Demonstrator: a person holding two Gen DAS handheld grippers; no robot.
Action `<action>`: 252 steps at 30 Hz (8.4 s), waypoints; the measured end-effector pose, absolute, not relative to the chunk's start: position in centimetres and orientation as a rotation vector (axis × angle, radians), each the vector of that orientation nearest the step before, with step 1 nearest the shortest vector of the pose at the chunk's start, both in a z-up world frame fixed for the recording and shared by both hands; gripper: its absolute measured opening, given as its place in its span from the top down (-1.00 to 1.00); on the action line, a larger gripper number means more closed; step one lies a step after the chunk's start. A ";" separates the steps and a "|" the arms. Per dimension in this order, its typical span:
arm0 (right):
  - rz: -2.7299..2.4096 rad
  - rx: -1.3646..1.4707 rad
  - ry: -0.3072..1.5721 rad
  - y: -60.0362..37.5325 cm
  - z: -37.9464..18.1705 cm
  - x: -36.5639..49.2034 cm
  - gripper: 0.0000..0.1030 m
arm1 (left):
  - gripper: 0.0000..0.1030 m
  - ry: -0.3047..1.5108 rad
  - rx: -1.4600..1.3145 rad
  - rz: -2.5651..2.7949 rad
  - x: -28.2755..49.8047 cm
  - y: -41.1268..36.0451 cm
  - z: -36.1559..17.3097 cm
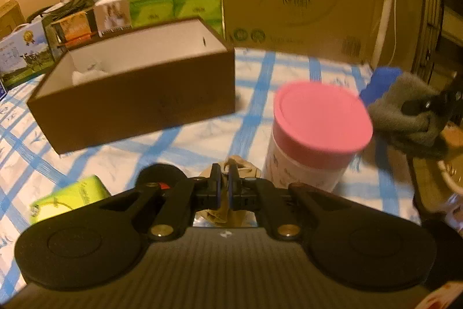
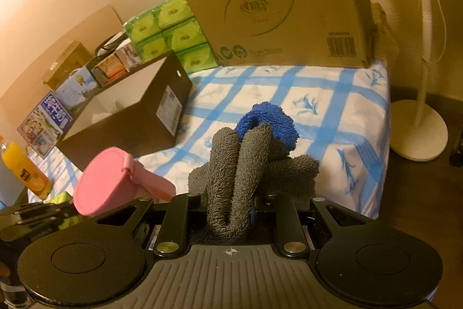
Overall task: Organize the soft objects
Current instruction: 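Carry the grey towel and blue cloth over the brown box with the right tool, then open the right tool to drop the towel and cloth into the box, then move both open tools back toward the black-and-red puff beside the tissue pack, then close the right tool on the black-and-red round puff and lift it, then grasp the cotton swab bag with the left tool while the right tool holds the puff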
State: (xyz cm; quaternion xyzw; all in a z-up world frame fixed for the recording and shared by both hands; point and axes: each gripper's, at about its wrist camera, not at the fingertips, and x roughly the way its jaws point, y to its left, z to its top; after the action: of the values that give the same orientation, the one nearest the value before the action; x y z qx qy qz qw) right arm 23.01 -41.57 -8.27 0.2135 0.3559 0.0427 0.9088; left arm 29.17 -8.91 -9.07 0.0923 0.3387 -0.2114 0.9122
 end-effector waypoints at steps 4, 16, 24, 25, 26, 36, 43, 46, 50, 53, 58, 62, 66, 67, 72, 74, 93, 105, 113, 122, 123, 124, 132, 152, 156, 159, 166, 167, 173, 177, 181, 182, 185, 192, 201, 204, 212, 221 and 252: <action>0.133 0.432 0.724 -41.7 -7.3 24.3 0.60 | 0.92 0.663 0.146 -0.427 29.4 -7.7 -6.8; 0.282 0.361 0.652 -40.6 -3.3 30.7 0.60 | 0.92 0.550 0.093 -0.405 33.3 -6.9 -1.4; 0.377 0.287 0.605 -37.9 -1.7 36.0 0.60 | 0.92 0.496 0.085 -0.386 38.2 -7.8 0.7; 0.392 0.282 0.598 -37.3 -1.5 36.9 0.60 | 0.92 0.490 0.086 -0.381 38.9 -7.9 0.9; 0.404 0.279 0.593 -36.8 -1.4 37.6 0.60 | 0.92 0.486 0.087 -0.375 39.6 -7.9 1.1; 0.513 0.259 0.595 -30.5 -1.0 46.5 0.60 | 0.92 0.497 0.051 -0.316 46.5 -7.4 1.2; 0.541 0.245 0.627 -27.0 -2.3 51.5 0.60 | 0.92 0.518 0.037 -0.276 50.3 -6.4 0.2; 0.545 0.239 0.650 -25.9 -3.3 53.1 0.60 | 0.92 0.527 0.036 -0.261 51.7 -5.9 -0.4; 0.550 0.221 0.660 -24.7 -4.8 55.1 0.56 | 0.92 0.545 0.036 -0.249 53.1 -5.3 -1.6; 0.548 0.204 0.663 -24.2 -5.9 56.2 0.19 | 0.92 0.564 0.030 -0.241 54.0 -5.0 -2.6; 0.523 0.188 0.679 -24.3 -7.2 56.9 -0.06 | 0.92 0.606 0.017 -0.237 55.0 -4.8 -4.4; 0.523 0.135 0.702 -24.4 -7.6 56.8 -0.06 | 0.92 0.623 0.021 -0.236 55.2 -4.9 -5.2; 0.526 0.114 0.724 -24.6 -7.8 56.5 -0.06 | 0.92 0.631 0.020 -0.238 55.5 -5.1 -5.5; 0.525 0.108 0.728 -24.6 -7.9 56.4 -0.06 | 0.92 0.630 0.021 -0.234 55.6 -5.1 -5.5; 0.511 0.063 0.735 -24.4 -7.9 56.0 -0.06 | 0.56 0.635 0.029 -0.223 55.7 -5.2 -5.5; 0.504 0.047 0.734 -24.4 -8.0 55.7 -0.06 | 0.46 0.639 0.026 -0.222 55.6 -5.1 -5.5; 0.465 0.128 0.672 -26.7 -1.5 46.3 -0.20 | 0.41 0.686 -0.018 -0.213 44.4 -1.2 -0.2; 0.471 0.199 0.590 -27.1 2.8 32.6 -0.30 | 0.36 0.655 -0.055 -0.179 31.9 1.2 3.4; 0.477 0.165 0.578 -25.2 2.2 24.7 -0.30 | 0.34 0.675 -0.105 -0.127 25.6 3.5 2.8; 0.483 0.154 0.640 -22.1 -0.4 20.2 -0.30 | 0.33 0.697 -0.111 -0.053 21.1 5.9 1.6; 0.479 0.154 0.648 -21.8 -0.7 19.9 -0.30 | 0.33 0.700 -0.111 -0.046 20.7 6.1 1.3; 0.477 0.156 0.654 -21.7 -1.0 19.7 -0.30 | 0.33 0.703 -0.112 -0.039 20.3 6.2 1.1; 0.473 0.094 0.696 -19.4 -3.4 18.9 -0.30 | 0.33 0.731 -0.123 0.008 19.9 7.5 -0.6; 0.450 -0.214 0.719 -12.3 -10.6 25.3 -0.30 | 0.33 0.771 -0.149 0.083 23.2 12.3 -5.7; 0.446 -0.253 0.743 -11.2 -11.9 27.2 -0.30 | 0.33 0.787 -0.156 0.087 24.0 13.1 -7.0; 0.439 -0.285 0.752 -10.5 -13.0 28.5 -0.30 | 0.33 0.798 -0.163 0.089 24.7 13.7 -7.9; 0.424 -0.334 0.772 -9.5 -15.2 31.1 -0.30 | 0.33 0.811 -0.177 0.091 26.0 14.5 -9.5; 0.418 -0.331 0.771 -9.5 -15.4 31.3 -0.30 | 0.33 0.813 -0.178 0.092 26.1 14.6 -9.7; 0.392 -0.284 0.761 -9.6 -16.3 32.7 -0.30 | 0.33 0.829 -0.184 0.092 26.8 14.8 -10.8; 0.397 -0.260 0.763 -9.9 -16.9 33.6 -0.29 | 0.33 0.835 -0.187 0.093 27.0 14.9 -11.3; 0.427 -0.260 0.758 -9.8 -17.4 33.8 -0.01 | 0.33 0.843 -0.186 0.092 27.2 14.9 -11.6; 0.430 -0.268 0.754 -9.7 -17.5 33.8 0.04 | 0.33 0.844 -0.185 0.092 27.2 14.8 -11.7; 0.430 -0.286 0.724 -9.8 -17.4 33.5 0.55 | 0.33 0.846 -0.185 0.091 27.2 14.7 -11.7; 0.452 -0.241 0.685 -10.3 -16.3 33.0 0.77 | 0.33 0.843 -0.185 0.092 27.1 14.5 -11.5; 0.457 -0.170 0.587 -11.6 -11.8 30.3 0.80 | 0.33 0.799 -0.175 0.054 25.9 13.1 -9.2; 0.451 -0.121 0.563 -12.9 -9.8 29.0 0.80 | 0.33 0.786 -0.168 0.022 25.4 11.9 -8.1; 0.414 -0.023 0.521 -17.3 -5.3 25.5 0.80 | 0.33 0.765 -0.117 -0.106 24.3 6.8 -6.0; 0.312 0.060 0.464 -23.7 -2.6 23.1 0.81 | 0.33 0.772 -0.068 -0.236 25.0 -0.3 -5.3; 0.041 0.259 0.531 -38.7 -8.1 28.1 0.81 | -0.08 0.961 -0.048 -0.184 35.5 -8.0 -14.5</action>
State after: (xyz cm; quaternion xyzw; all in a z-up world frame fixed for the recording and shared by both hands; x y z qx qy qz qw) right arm 28.13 -38.69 -8.12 0.1275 0.2616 0.0202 0.9565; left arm 35.47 -8.00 -14.54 -0.0228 0.4614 -0.0882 0.8825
